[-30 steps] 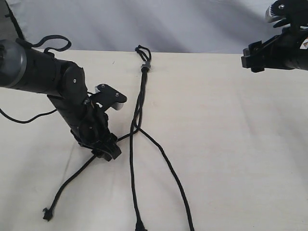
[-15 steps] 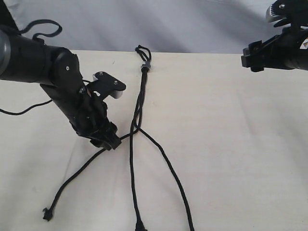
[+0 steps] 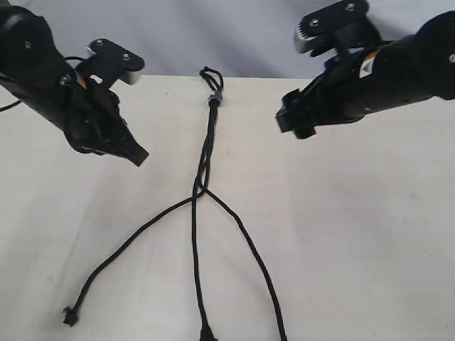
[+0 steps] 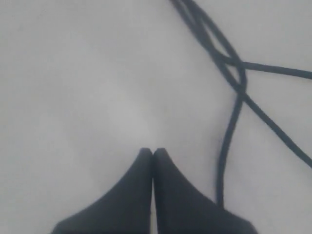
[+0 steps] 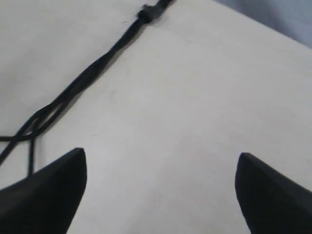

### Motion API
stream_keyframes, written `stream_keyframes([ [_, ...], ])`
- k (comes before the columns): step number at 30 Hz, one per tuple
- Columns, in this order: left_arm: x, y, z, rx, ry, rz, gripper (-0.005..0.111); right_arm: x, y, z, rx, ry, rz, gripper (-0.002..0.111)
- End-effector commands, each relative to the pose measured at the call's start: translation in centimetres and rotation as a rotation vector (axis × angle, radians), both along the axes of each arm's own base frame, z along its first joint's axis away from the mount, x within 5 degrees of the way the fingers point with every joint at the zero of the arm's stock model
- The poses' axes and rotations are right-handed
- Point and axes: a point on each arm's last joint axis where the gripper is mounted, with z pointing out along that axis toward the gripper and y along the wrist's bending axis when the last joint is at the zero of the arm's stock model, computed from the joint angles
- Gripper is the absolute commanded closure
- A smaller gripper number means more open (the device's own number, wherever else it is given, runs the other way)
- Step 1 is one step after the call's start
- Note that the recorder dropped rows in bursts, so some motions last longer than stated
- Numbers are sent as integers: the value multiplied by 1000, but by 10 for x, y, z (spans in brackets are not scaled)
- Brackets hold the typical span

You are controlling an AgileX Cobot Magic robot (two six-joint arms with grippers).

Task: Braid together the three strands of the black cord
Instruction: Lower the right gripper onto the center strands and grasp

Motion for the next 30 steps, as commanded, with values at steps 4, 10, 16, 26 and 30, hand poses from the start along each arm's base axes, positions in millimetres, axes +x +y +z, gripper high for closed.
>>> stream_keyframes([
  [4, 10, 49, -3, -48, -34, 227, 106, -37, 72, -1, -22, 56, 245, 31],
  [10, 11, 65, -14, -60, -117, 287, 106, -59, 114, -31, -88, 167, 391, 38],
  [16, 11, 65, -14, -60, -117, 287, 106, -63, 149, -84, -175, 374, 404, 72],
  [26, 11, 64, -13, -64, -116, 287, 106, -67, 167, -137, -207, 516, 323, 77],
  [30, 11, 64, -13, -64, -116, 287, 106, -68, 168, -137, -254, 550, 351, 78],
])
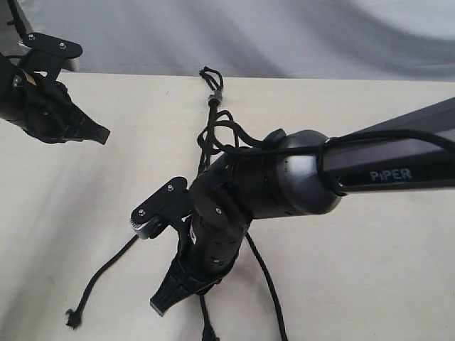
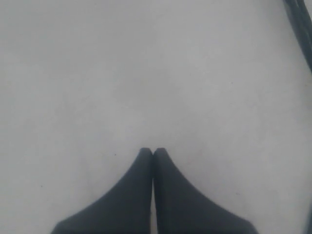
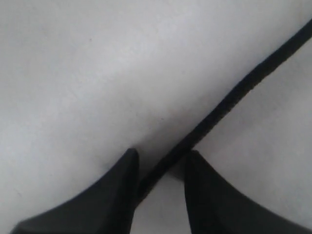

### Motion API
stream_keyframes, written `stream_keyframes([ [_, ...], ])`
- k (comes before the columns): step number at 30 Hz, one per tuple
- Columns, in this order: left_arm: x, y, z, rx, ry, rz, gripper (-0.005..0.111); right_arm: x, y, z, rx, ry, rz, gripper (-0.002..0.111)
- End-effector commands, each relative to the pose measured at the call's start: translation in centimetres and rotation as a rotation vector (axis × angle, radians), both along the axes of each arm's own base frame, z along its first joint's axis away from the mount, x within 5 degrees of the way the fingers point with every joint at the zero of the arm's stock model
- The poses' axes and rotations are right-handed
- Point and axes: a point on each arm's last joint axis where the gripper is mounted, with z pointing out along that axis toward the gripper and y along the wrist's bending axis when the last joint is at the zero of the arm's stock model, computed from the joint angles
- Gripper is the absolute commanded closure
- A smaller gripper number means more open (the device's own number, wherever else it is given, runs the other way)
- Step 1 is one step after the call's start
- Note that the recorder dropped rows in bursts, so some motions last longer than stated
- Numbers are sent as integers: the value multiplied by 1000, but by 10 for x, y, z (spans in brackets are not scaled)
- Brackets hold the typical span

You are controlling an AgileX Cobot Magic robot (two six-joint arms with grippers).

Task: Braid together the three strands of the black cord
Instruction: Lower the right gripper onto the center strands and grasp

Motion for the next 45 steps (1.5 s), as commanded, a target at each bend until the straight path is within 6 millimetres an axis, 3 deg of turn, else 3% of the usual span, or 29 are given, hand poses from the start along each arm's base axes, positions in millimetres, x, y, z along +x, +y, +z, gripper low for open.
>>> stream_keyframes([
  [1, -1, 1, 2, -12, -8, 14, 106, -1, 0, -2, -54, 37, 28, 80],
  [7, -2, 1, 1, -12, -4, 14, 106, 3, 4, 6, -62, 28, 88, 109],
  [10, -2, 1, 1, -12, -4, 14, 106, 9, 8, 16, -72, 15, 133, 109],
  [13, -2, 1, 1, -12, -4, 14, 106, 23, 8, 38, -121, -52, 186, 109],
  [15, -2, 1, 1, -12, 0, 13, 106, 36, 3, 48, -171, -114, 209, 109],
  [16, -2, 1, 1, -12, 0, 13, 106, 53, -8, 53, -226, -171, 214, 109],
  [19, -2, 1, 1, -12, 0, 13, 106, 77, -32, 46, -267, -184, 168, 109],
  [23, -2, 1, 1, -12, 0, 13, 106, 100, -64, 11, -282, -74, 49, 109],
  [25, -2, 1, 1, -12, 0, 13, 106, 99, -65, -3, -273, -9, 19, 109],
  [27, -2, 1, 1, -12, 0, 13, 106, 80, -57, -11, -281, 145, 18, 109],
  [30, -2, 1, 1, -12, 0, 13, 106, 45, -34, -9, -229, 357, 244, 109],
  [34, -2, 1, 1, -12, 0, 13, 106, 22, -9, 5, -150, 373, 439, 109],
  [37, -2, 1, 1, -12, 0, 13, 106, 21, -6, 23, -145, 289, 473, 109],
  [41, -2, 1, 1, -12, 0, 13, 106, 37, -17, 48, -116, 134, 449, 109],
  [45, -2, 1, 1, -12, 0, 13, 106, 56, -36, 54, -96, 88, 380, 109],
])
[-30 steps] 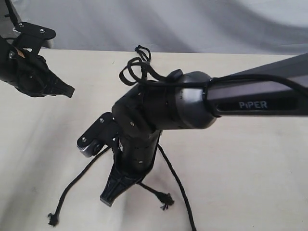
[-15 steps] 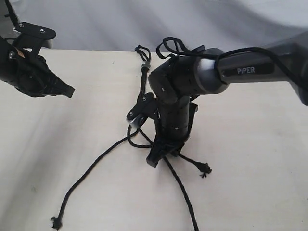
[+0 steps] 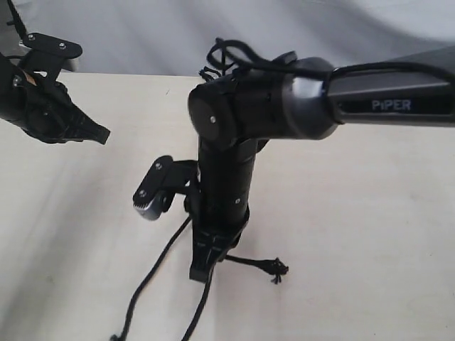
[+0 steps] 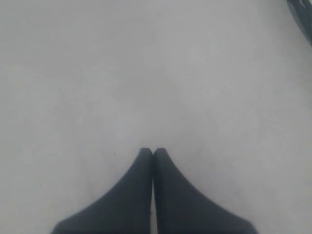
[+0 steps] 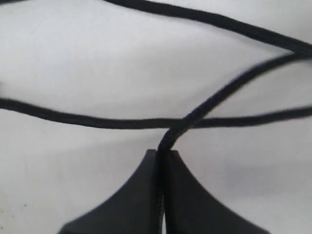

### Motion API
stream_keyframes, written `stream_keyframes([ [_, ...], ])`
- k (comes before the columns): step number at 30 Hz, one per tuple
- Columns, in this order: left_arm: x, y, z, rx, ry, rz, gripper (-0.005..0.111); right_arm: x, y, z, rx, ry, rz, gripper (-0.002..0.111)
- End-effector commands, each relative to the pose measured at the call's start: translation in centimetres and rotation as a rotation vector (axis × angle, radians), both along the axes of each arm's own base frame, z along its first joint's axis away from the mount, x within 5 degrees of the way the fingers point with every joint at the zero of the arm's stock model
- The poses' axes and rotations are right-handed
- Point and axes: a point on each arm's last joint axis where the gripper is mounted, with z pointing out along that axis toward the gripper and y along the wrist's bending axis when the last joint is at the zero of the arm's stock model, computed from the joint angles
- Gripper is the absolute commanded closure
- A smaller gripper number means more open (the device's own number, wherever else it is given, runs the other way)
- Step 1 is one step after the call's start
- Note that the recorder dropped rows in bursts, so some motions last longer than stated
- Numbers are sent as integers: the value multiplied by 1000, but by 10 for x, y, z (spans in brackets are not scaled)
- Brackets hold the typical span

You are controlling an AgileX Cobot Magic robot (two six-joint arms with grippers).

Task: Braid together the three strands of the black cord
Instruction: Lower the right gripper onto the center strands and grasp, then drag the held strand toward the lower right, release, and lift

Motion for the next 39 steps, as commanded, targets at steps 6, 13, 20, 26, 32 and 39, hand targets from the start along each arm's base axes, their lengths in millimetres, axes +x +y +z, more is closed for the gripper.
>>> stream_keyframes([
  [6, -2, 1, 1, -10, -1, 12, 106, 43, -58, -3, -11, -13, -191, 109],
  [13, -2, 1, 1, -10, -1, 12, 106, 61, -85, -22, -29, 19, -283, 109],
  [20, -2, 1, 1, -10, 1, 12, 106, 68, -90, -44, -63, 23, -369, 109],
  [26, -2, 1, 1, -12, 1, 13, 106, 69, -86, -45, -170, -84, -416, 108],
  [32, -2, 1, 1, -14, 2, 14, 106, 64, -74, -45, -206, -124, -374, 95],
  [39, -2, 1, 1, -14, 4, 14, 106, 61, -67, -45, -209, -136, -343, 37],
])
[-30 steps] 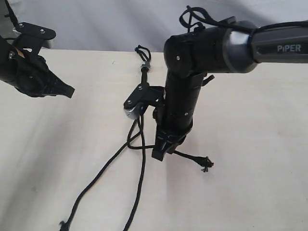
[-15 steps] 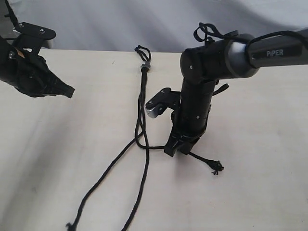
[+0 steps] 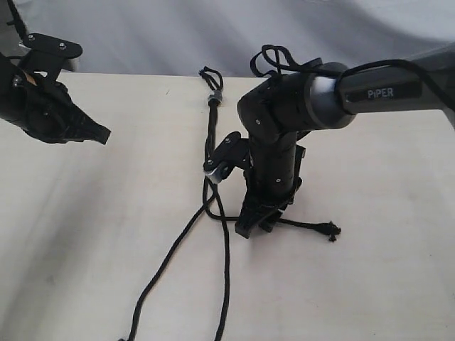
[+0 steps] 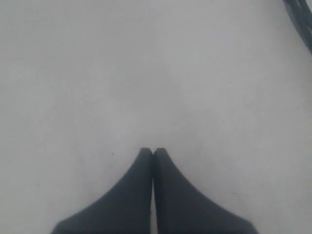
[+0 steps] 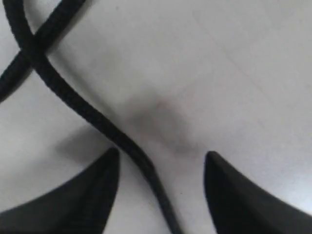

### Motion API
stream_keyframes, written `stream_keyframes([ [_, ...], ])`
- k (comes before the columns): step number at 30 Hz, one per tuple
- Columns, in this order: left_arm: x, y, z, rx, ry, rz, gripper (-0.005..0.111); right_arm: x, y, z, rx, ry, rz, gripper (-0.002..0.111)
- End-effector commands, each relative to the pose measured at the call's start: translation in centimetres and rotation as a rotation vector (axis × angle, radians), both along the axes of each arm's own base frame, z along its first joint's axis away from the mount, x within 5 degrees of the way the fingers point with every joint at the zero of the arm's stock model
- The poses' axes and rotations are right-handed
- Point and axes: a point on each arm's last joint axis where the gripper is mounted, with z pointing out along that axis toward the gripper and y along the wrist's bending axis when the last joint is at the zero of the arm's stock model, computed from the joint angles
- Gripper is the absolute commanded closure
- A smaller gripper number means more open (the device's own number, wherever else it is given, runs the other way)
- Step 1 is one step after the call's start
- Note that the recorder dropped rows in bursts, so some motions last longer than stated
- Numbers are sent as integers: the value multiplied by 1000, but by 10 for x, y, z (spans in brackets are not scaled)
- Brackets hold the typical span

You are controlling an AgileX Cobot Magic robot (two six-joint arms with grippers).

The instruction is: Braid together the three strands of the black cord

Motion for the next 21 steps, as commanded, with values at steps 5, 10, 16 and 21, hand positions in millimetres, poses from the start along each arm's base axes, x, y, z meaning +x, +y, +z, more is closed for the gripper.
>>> stream_keyframes([
  [5, -2, 1, 1, -20, 5, 18, 106, -2, 0, 32, 35, -70, 30, 23],
  [10, -5, -4, 0, -67, 47, 32, 106, -3, -11, 100, 149, -281, 19, 23],
  [16, -13, -40, -1, -51, 61, -105, 106, -4, -47, 168, 294, -510, -148, 23],
  [21, -30, -94, -1, -54, 69, -271, 106, -9, -90, 180, 367, -648, -302, 23],
])
